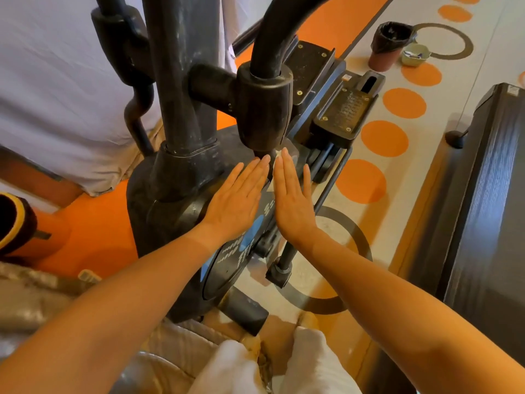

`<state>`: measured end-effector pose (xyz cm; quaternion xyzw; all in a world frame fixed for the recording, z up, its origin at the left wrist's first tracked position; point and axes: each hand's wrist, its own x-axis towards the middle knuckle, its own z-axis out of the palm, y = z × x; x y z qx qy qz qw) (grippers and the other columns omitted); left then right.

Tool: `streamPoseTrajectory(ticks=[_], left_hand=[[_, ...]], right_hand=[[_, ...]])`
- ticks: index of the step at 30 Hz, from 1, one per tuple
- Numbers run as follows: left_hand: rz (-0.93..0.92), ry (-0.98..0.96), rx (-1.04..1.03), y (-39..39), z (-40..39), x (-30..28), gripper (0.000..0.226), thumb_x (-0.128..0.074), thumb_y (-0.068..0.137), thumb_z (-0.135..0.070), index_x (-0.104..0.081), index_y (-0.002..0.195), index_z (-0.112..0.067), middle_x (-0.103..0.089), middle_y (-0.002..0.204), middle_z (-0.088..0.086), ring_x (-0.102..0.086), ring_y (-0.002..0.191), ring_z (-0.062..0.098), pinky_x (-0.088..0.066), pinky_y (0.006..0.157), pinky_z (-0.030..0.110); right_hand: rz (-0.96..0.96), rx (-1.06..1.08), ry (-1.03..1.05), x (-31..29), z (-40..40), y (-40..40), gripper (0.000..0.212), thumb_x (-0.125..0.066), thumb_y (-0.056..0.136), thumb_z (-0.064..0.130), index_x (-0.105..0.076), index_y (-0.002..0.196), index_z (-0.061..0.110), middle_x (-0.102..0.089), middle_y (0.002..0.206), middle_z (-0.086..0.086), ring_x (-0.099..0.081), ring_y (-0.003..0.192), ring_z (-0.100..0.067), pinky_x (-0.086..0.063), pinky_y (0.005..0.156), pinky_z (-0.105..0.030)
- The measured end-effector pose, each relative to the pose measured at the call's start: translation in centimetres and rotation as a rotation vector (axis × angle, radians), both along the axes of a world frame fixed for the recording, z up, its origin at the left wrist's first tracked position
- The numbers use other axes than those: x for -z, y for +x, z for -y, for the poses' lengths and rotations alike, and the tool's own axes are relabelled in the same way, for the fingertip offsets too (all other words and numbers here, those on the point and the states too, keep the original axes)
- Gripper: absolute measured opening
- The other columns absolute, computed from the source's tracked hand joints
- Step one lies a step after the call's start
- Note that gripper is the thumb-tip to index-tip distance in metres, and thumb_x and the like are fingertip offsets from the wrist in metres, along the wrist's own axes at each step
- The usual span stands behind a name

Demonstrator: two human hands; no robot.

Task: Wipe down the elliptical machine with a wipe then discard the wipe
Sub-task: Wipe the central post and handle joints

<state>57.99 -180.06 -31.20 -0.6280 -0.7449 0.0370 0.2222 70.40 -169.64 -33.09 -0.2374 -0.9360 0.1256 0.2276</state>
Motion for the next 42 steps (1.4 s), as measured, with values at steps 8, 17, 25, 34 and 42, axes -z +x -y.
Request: streamPoseTrajectory(ticks=[8,17,25,34,42], left_hand=[[-0.065,0.001,-0.219,3.6,-1.4,0.1,0.063,-0.005,0.102,-0.03,0.015,0.15,0.004,0.009,0.159,0.019,-0.007,0.151,0.032,0.001,0.12,0.044],[-0.119,-0.088,-0.398,6.4,-4.2,0.3,0.073,-0.01,0.1,-0.038,0.028,0.145,0.006,0.024,0.155,0.022,0.009,0.148,0.033,0.001,0.119,0.046],[-0.061,-0.079,-0.471,7.8,-5.4,0.9,0.061,0.022,0.098,-0.032,0.028,0.146,0.006,0.012,0.158,0.019,0.001,0.149,0.031,-0.007,0.12,0.043],[-0.05,-0.077,-0.472,7.2,-5.2,1.6,0.061,0.03,0.097,-0.029,0.026,0.148,0.004,0.015,0.159,0.017,0.007,0.149,0.03,-0.009,0.122,0.04],[0.003,0.002,-0.387,6.6,-4.8,2.0,0.063,0.017,0.102,-0.036,0.015,0.153,0.001,0.007,0.162,0.017,0.003,0.15,0.03,-0.009,0.122,0.041]], right_hand=[[0.124,-0.091,-0.01,1.8,-2.1,4.8,0.098,-0.058,0.076,-0.01,0.0,0.154,0.007,-0.005,0.162,-0.015,-0.006,0.15,-0.032,0.012,0.119,-0.048],[0.152,-0.159,-0.034,2.5,-2.8,3.5,0.066,-0.023,0.096,0.006,0.012,0.153,0.006,0.011,0.162,-0.016,0.009,0.15,-0.031,0.002,0.118,-0.056],[0.158,-0.203,-0.024,2.4,-3.8,5.6,0.089,-0.041,0.089,-0.002,0.022,0.151,0.014,0.022,0.159,-0.009,0.02,0.148,-0.026,0.032,0.109,-0.047],[0.05,-0.268,-0.389,1.6,-3.4,3.8,0.058,-0.025,0.106,0.015,0.003,0.155,0.004,0.013,0.162,-0.01,0.02,0.147,-0.008,0.011,0.121,-0.029],[-0.057,-0.286,-0.333,3.0,-3.8,4.1,0.071,-0.045,0.096,0.002,-0.001,0.151,-0.004,0.004,0.161,-0.019,0.007,0.151,-0.025,-0.006,0.121,-0.05]])
